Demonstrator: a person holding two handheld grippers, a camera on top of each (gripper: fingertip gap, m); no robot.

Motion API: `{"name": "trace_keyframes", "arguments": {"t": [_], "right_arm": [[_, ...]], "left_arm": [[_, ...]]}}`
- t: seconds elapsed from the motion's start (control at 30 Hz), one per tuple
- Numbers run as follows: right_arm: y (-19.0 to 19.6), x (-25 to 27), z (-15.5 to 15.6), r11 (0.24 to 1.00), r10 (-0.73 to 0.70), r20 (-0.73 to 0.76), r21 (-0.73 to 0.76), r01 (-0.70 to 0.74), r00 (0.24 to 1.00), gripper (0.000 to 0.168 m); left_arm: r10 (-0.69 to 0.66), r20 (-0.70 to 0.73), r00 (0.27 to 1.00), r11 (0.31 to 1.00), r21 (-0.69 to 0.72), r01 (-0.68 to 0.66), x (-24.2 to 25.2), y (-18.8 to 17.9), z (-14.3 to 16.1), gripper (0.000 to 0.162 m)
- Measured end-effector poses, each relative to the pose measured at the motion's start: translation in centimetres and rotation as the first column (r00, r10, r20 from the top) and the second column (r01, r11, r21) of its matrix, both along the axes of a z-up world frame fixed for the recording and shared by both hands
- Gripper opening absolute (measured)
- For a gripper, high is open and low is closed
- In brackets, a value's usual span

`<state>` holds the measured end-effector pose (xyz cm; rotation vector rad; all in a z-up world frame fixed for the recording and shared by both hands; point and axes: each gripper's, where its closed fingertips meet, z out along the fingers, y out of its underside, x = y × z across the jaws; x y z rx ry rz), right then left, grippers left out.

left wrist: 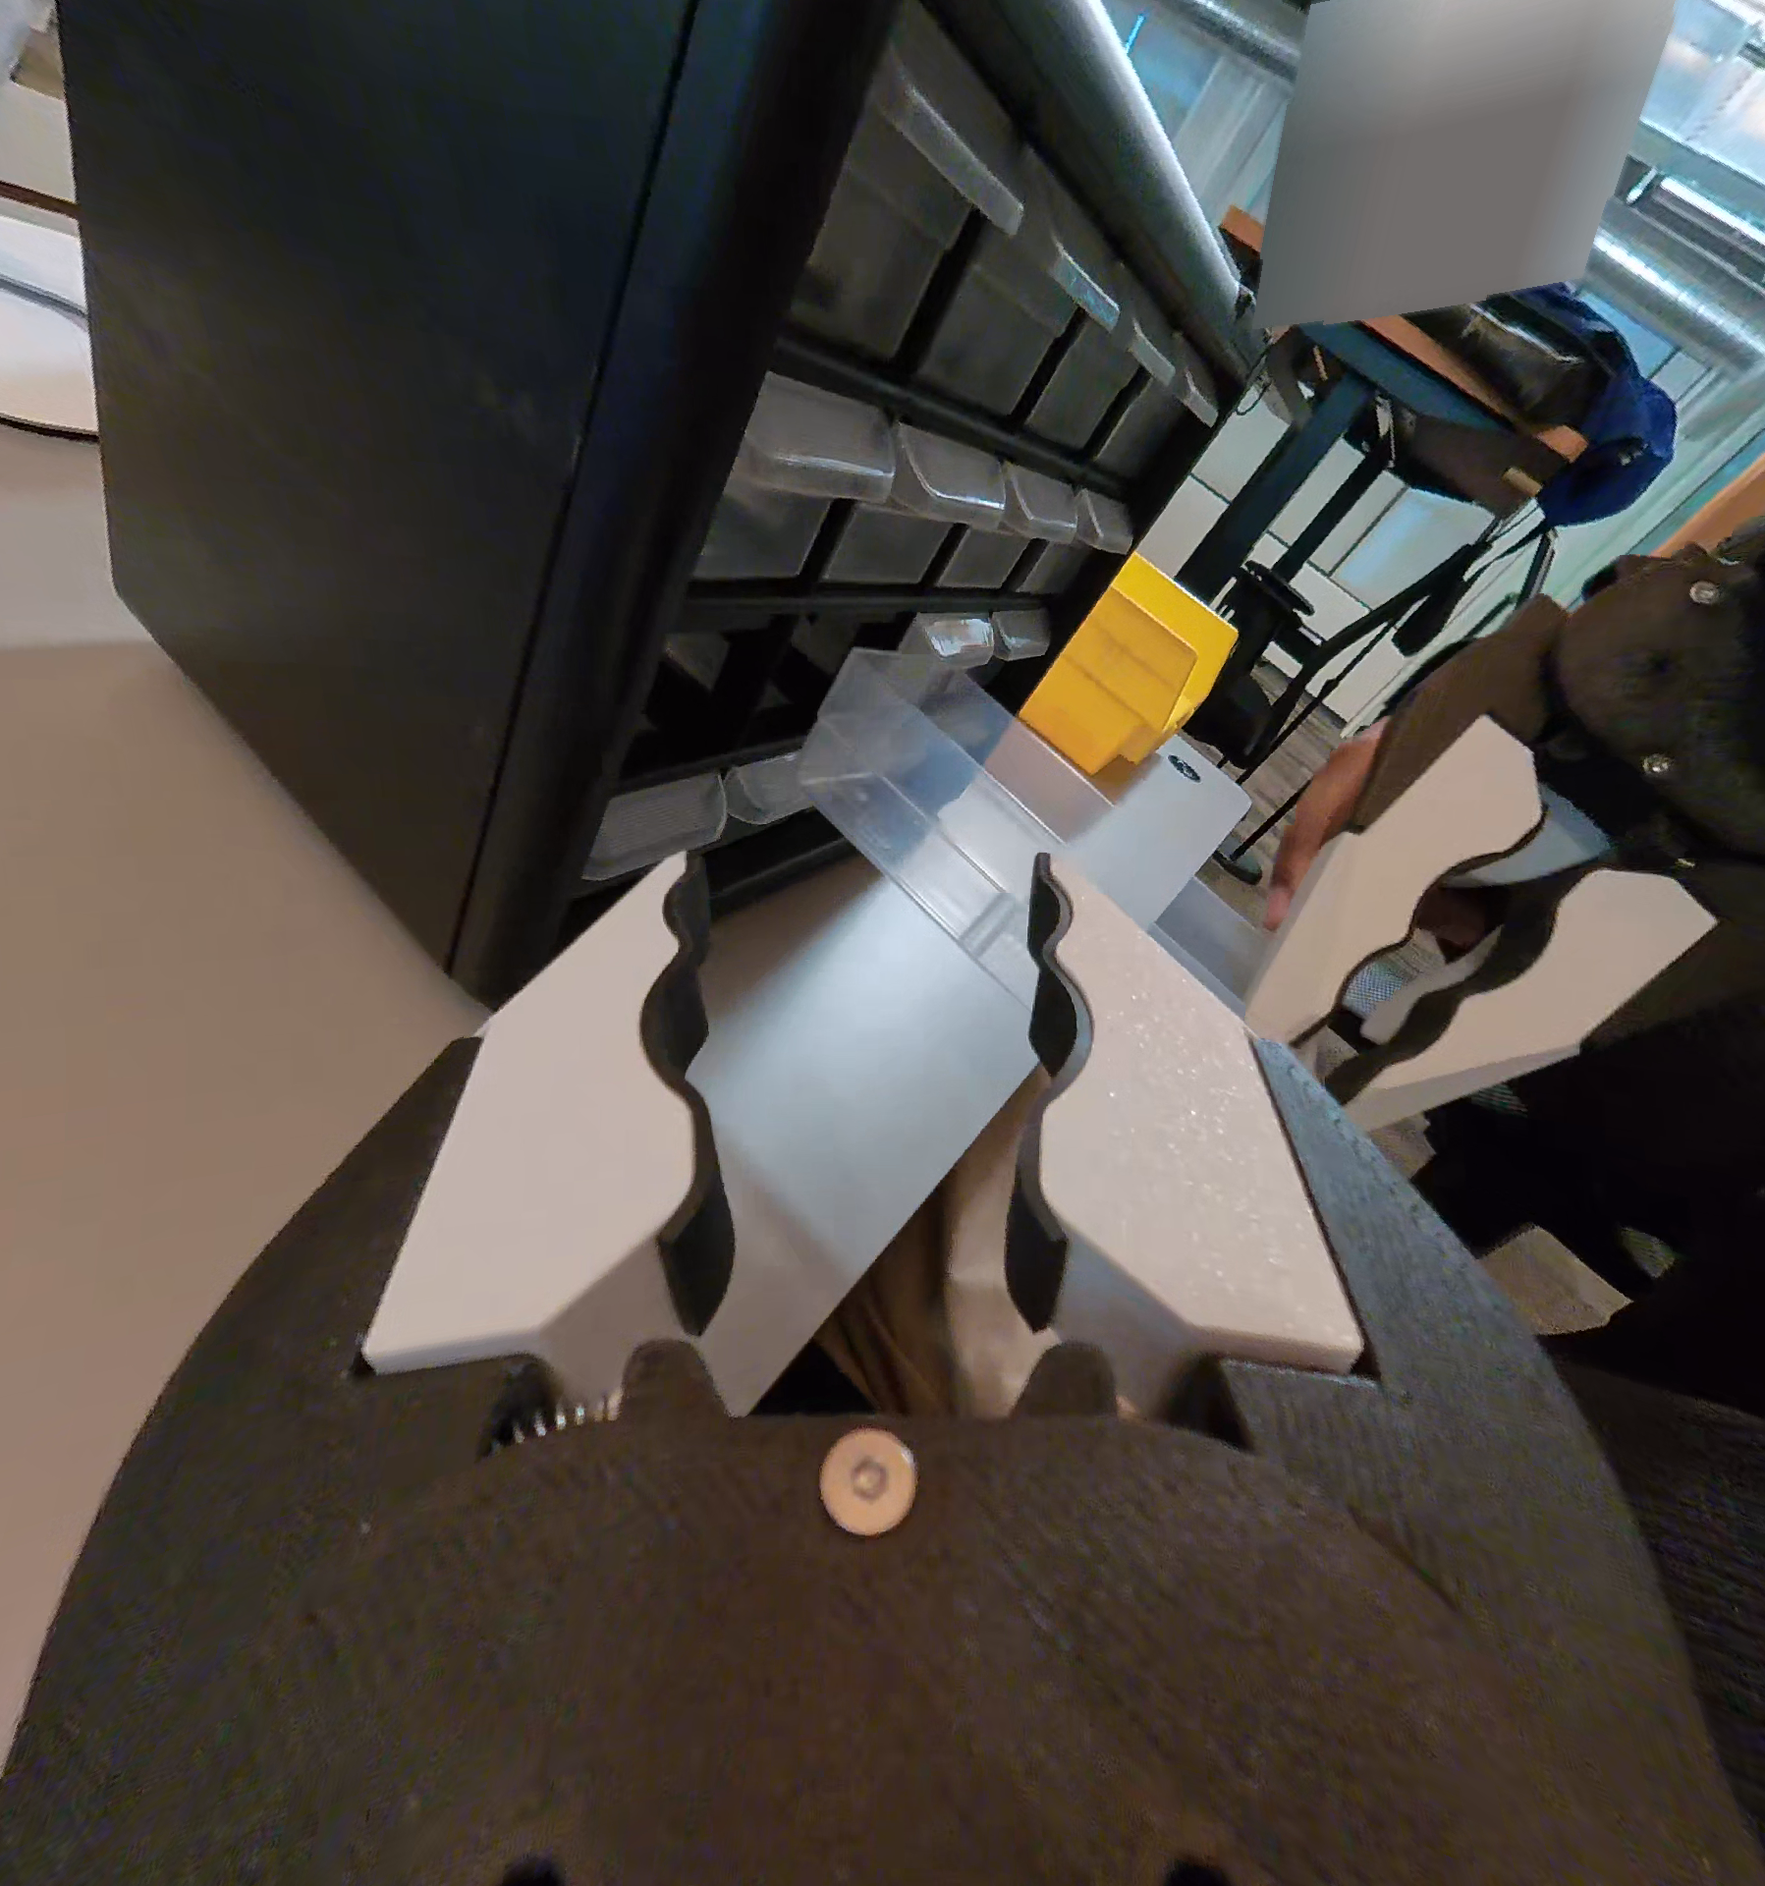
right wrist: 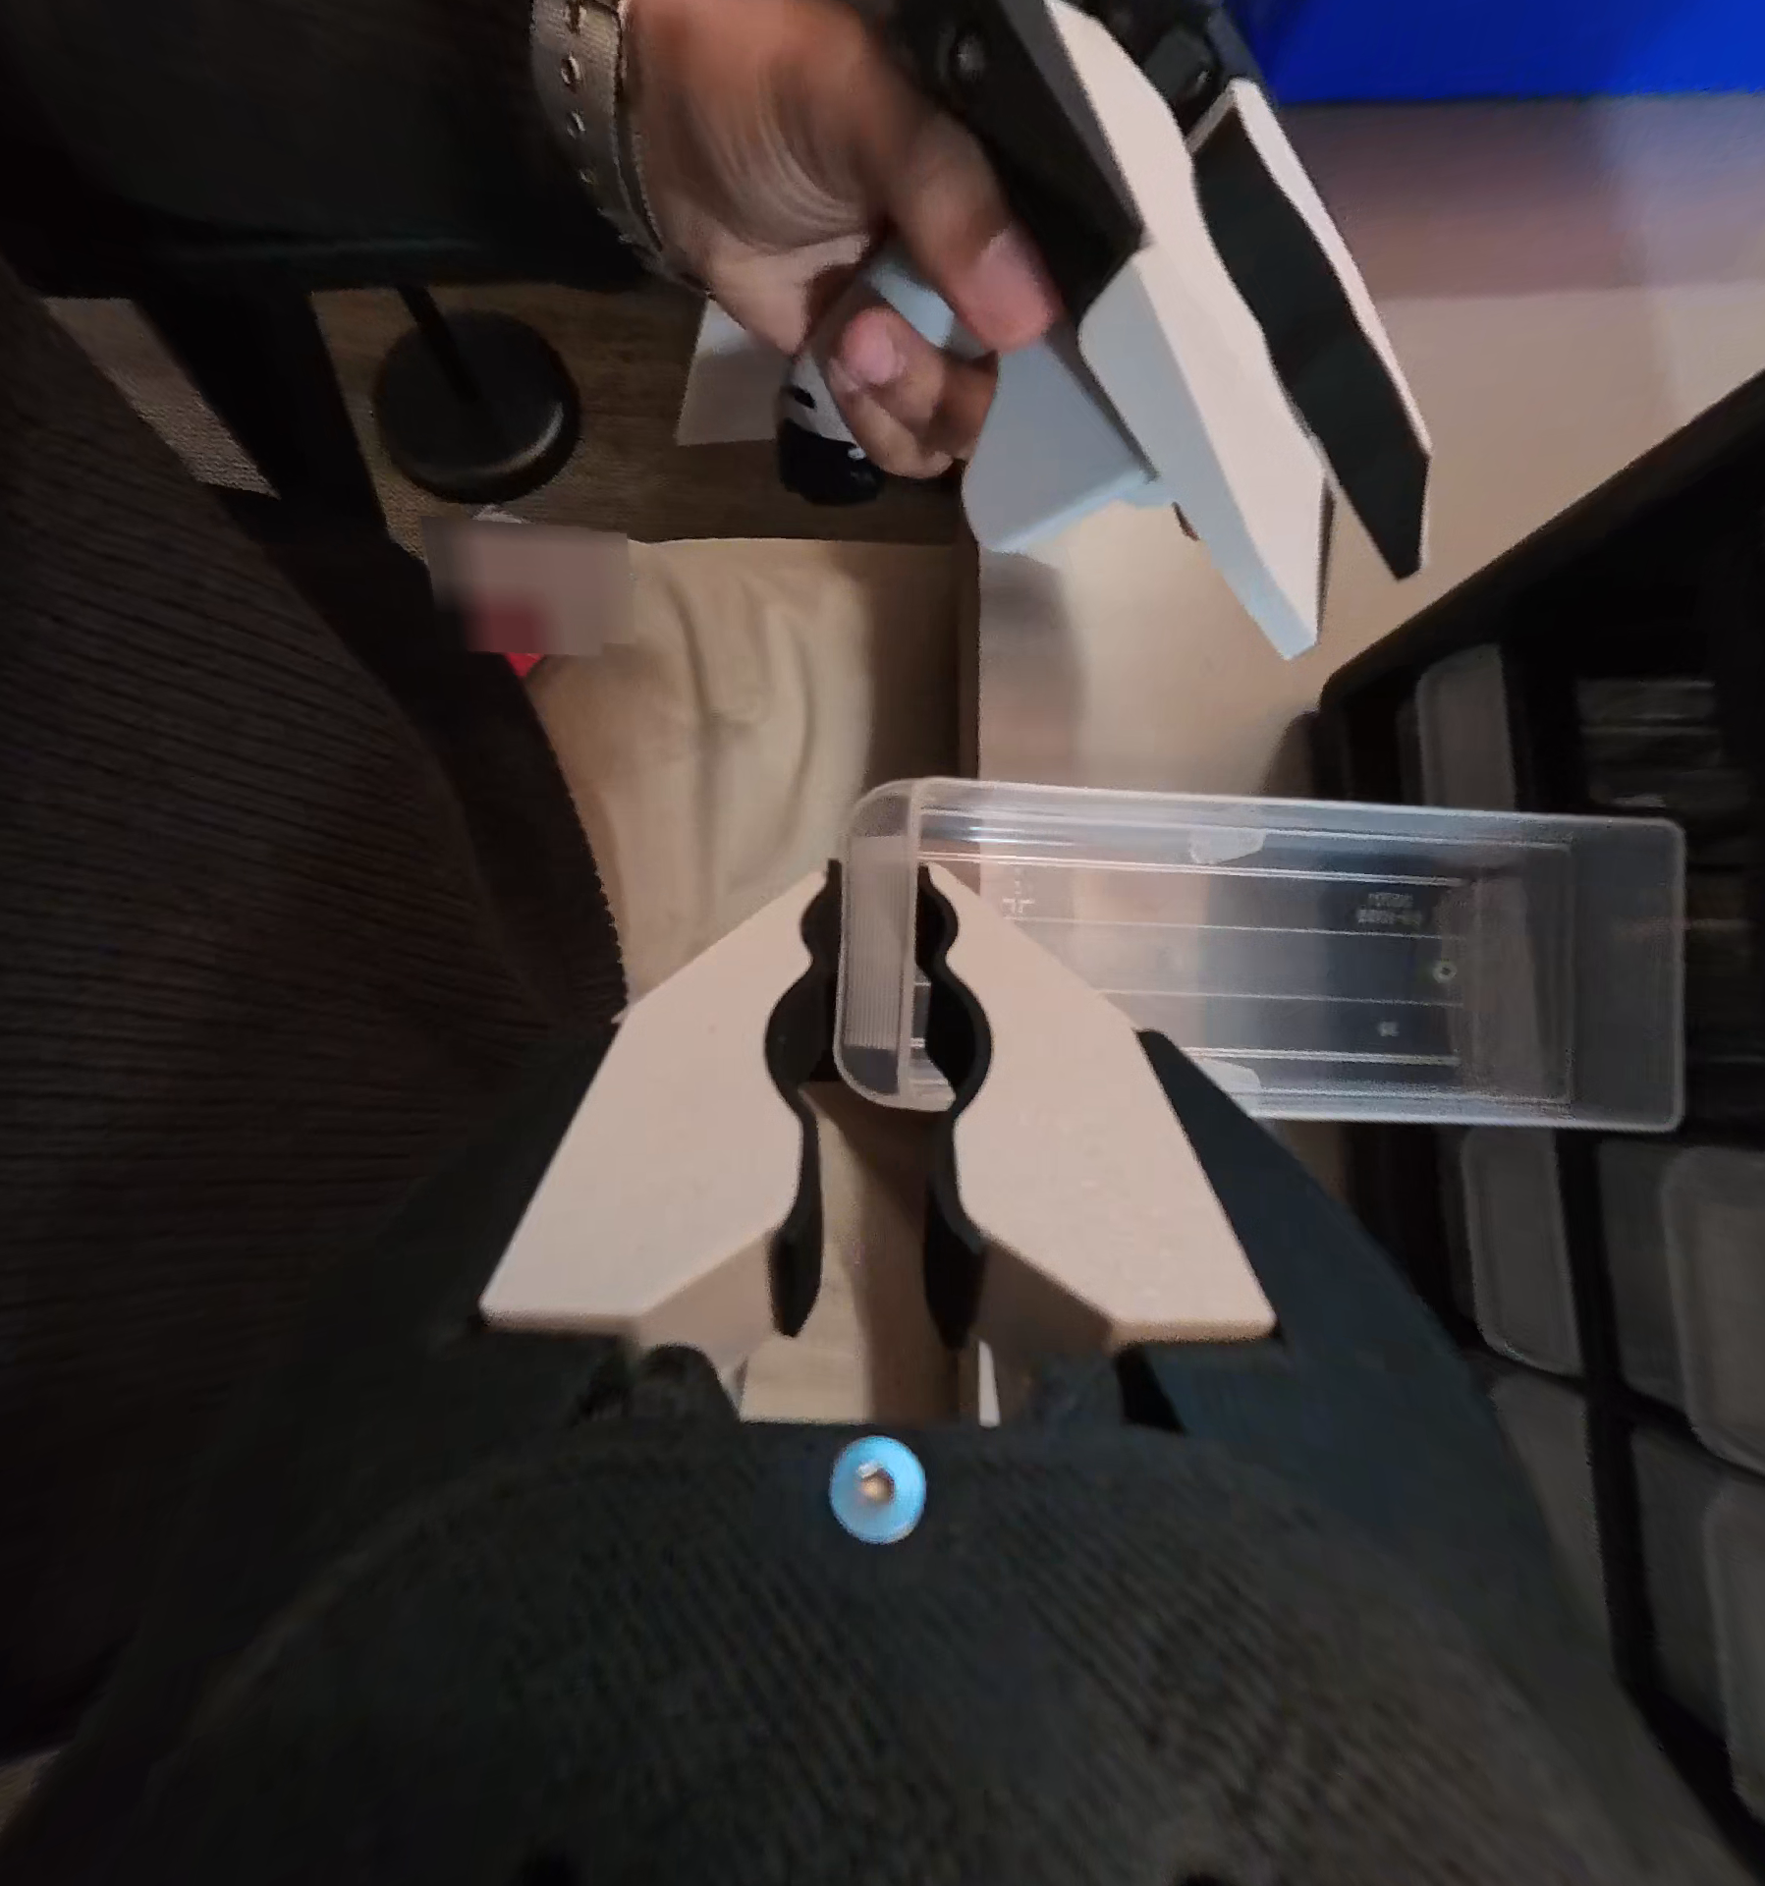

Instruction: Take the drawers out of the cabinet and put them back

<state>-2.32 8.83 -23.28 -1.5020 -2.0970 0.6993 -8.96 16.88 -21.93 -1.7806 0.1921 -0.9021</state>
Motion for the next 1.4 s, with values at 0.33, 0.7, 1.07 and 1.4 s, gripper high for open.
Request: {"name": "trace_keyframes", "arguments": {"t": [0.33, 0.7, 1.07, 1.4], "right_arm": [[1.4, -0.7, -0.7, 1.000, -0.020, 0.011, 0.008, 0.020, 1.000, 0.012], [1.7, -0.6, -0.1, 1.000, -0.007, 0.004, -0.003, 0.007, 1.000, 0.012], [1.9, -0.2, -0.3, 0.998, 0.006, 0.062, 0.058, -0.010, 0.998, 0.013], [1.0, -0.4, 0.5, 0.999, 0.024, 0.049, 0.046, -0.026, 0.999, 0.013]], "left_arm": [[0.009, 0.050, 0.999, 1.000, -0.006, -0.008, -0.7, 0.4, 0.1, 0.061], [-0.018, 0.052, 0.998, 1.000, -0.021, 0.019, -0.2, 0.3, -0.3, 0.060], [-0.041, 0.056, 0.998, 0.999, -0.029, 0.043, 0.2, 0.2, -0.5, 0.060], [-0.056, 0.053, 0.997, 0.998, -0.025, 0.058, 0.5, 0.0, -0.4, 0.060]]}}
